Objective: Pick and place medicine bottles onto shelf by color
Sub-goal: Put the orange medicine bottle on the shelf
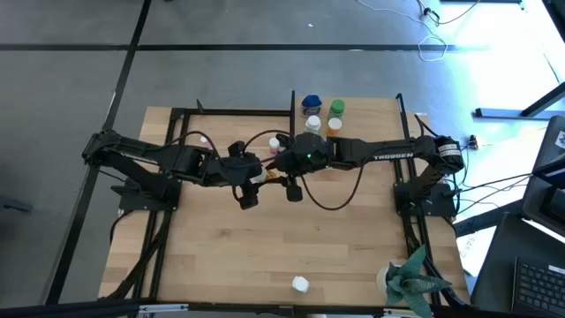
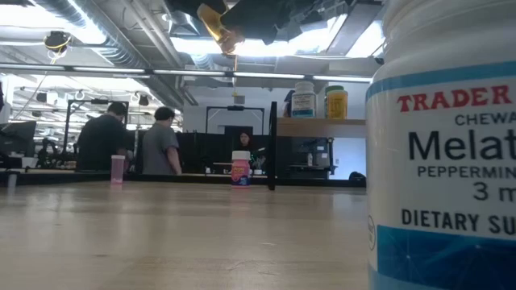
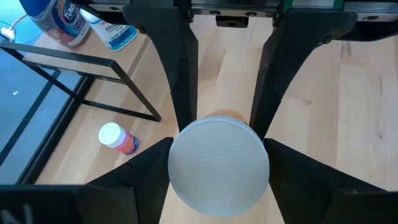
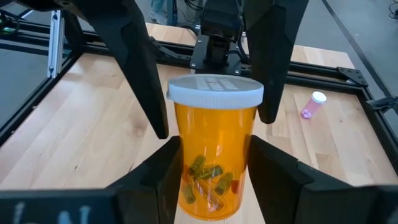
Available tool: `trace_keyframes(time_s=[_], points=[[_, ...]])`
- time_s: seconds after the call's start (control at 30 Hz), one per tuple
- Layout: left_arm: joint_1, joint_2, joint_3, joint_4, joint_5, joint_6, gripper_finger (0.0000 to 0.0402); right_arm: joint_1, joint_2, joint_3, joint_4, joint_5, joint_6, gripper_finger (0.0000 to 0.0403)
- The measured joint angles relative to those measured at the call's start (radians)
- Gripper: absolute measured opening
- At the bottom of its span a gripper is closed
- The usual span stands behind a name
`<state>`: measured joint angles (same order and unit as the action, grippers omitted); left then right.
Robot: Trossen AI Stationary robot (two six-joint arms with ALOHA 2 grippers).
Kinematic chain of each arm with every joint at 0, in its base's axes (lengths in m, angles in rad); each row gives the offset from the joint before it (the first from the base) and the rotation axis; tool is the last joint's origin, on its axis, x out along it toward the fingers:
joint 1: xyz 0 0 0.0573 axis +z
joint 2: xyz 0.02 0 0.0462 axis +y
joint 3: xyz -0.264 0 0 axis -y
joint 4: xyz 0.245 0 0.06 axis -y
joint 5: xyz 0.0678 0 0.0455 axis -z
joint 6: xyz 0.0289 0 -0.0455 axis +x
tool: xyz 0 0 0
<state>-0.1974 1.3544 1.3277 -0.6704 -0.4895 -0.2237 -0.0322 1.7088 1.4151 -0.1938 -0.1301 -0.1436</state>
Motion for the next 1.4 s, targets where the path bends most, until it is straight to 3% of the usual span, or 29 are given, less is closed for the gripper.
trace_keyframes(time_s=[0.5,0.67,1.07,1.4], points=[[-0.001,-0.046,-0.001,0.001,-0.004,0.054,0.0236,-0.001,-0.002,0.001,-0.039,0.014,-0.02,0.0166],[-0.005,-0.108,-0.001,0.01,-0.007,0.054,0.0236,-0.001,-0.039,0.001,-0.098,0.111,-0.026,0.0166],[-0.044,-0.161,-0.001,0.001,-0.006,0.078,0.0236,0.01,-0.248,0.002,-0.187,0.117,-0.037,0.0166],[-0.066,-0.161,-0.001,-0.012,-0.007,0.078,0.0236,0.024,-0.45,0.002,-0.325,0.335,-0.012,0.0166]])
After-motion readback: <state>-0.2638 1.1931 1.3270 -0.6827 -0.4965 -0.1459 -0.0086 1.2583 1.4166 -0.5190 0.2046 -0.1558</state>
